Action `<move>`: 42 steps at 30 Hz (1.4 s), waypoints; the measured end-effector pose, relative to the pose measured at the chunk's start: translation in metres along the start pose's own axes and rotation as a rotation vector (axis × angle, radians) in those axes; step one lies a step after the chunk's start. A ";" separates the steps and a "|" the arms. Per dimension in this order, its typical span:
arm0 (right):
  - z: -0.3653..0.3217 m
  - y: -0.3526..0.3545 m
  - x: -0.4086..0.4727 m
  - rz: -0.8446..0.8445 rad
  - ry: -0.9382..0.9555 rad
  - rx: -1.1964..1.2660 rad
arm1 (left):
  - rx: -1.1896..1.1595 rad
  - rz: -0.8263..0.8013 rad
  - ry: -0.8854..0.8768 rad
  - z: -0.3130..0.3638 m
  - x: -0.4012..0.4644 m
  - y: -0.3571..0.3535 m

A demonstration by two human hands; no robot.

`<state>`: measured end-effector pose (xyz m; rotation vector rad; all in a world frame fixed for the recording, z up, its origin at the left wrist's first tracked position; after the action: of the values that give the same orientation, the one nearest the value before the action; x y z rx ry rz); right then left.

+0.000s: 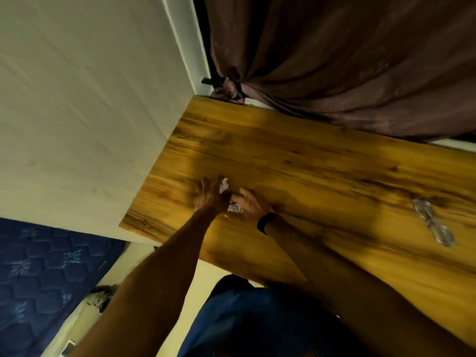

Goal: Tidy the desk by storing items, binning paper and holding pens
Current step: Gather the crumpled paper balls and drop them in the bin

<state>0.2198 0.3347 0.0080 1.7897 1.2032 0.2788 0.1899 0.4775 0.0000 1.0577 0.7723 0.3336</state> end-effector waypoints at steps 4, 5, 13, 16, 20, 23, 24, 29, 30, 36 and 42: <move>0.026 0.011 -0.020 0.118 -0.182 0.021 | -0.034 -0.003 -0.148 0.023 0.002 -0.005; 0.035 0.013 -0.029 0.199 -0.234 -0.004 | -0.011 0.002 -0.198 0.029 0.003 -0.007; 0.057 -0.008 -0.106 0.511 -0.548 -0.103 | 0.096 0.040 -0.517 0.062 -0.026 -0.047; 0.051 -0.027 -0.133 0.679 -0.656 -0.035 | 0.123 0.040 -0.642 0.069 -0.048 -0.063; 0.042 -0.033 -0.172 0.734 -0.755 0.271 | 0.103 -0.077 -0.672 0.080 -0.087 -0.080; 0.043 -0.038 -0.206 0.778 -0.835 0.511 | 0.128 -0.133 -0.692 0.086 -0.118 -0.088; 0.042 -0.042 -0.217 0.809 -0.857 0.605 | 0.140 -0.168 -0.703 0.088 -0.127 -0.093; 0.031 -0.068 -0.268 0.931 -0.803 0.893 | 0.185 -0.255 -0.664 0.095 -0.174 -0.116; 0.028 -0.075 -0.280 0.944 -0.779 0.910 | 0.199 -0.249 -0.679 0.095 -0.189 -0.120; 0.027 -0.144 -0.384 1.139 -0.832 1.083 | 0.155 -0.280 -0.723 0.097 -0.302 -0.164; 0.034 -0.216 -0.504 1.241 -0.961 1.270 | 0.123 -0.427 -0.795 0.106 -0.428 -0.224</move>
<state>-0.1404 -0.0787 -0.0346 2.9450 -0.7712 -0.7929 -0.0574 0.0489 0.0060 0.9964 0.2777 -0.4892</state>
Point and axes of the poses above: each hand's wrist, its own x-axis towards the middle knuckle, its own y-axis out of the back of the hand, z = x × y, the point moved 4 cm from there along x, towards the middle knuckle, and after that the axes turned 10 degrees about y, right-handed, at the moved point
